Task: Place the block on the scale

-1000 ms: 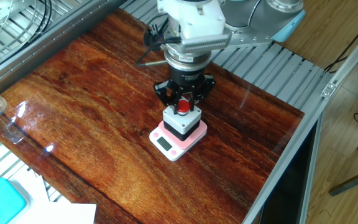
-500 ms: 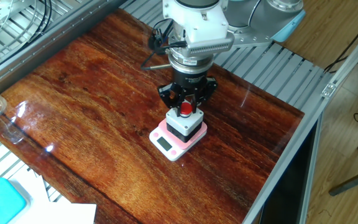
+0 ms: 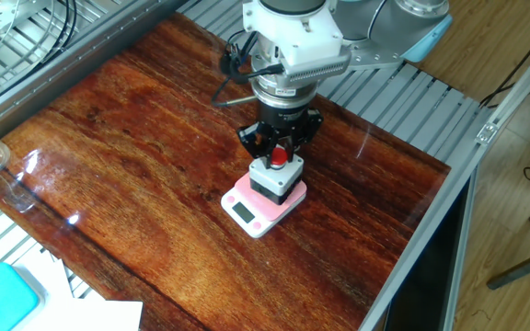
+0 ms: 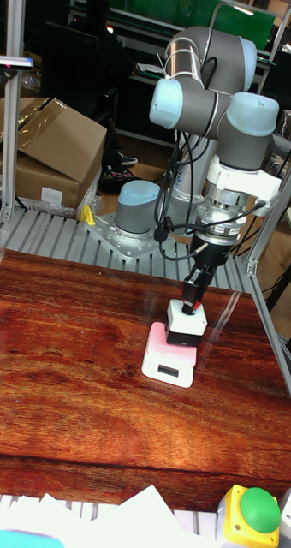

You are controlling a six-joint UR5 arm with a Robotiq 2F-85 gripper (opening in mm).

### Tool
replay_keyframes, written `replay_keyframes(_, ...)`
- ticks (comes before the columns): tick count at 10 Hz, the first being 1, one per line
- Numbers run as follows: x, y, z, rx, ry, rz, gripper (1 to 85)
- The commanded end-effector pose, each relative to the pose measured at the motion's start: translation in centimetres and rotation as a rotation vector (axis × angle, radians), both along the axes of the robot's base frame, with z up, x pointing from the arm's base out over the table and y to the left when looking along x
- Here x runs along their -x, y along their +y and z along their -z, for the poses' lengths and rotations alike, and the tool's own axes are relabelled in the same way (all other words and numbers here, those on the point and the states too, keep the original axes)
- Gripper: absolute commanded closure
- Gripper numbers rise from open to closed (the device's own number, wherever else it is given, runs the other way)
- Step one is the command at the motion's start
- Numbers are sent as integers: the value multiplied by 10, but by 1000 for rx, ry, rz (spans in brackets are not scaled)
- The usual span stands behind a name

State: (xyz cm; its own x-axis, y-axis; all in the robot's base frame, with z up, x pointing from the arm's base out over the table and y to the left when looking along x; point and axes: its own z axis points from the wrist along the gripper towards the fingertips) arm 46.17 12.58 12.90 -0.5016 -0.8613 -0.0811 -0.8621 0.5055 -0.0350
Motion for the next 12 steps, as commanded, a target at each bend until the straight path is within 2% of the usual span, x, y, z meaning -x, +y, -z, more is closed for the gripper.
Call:
replay_keyframes(1, 5, -15, 2, 41, 7, -7, 847)
replay_keyframes(5, 7, -12, 7, 22, 15, 103, 847)
replay_keyframes(10, 5, -6, 16, 17, 4, 127, 847)
replay_keyframes(12, 1, -8, 16, 33, -4, 125, 847)
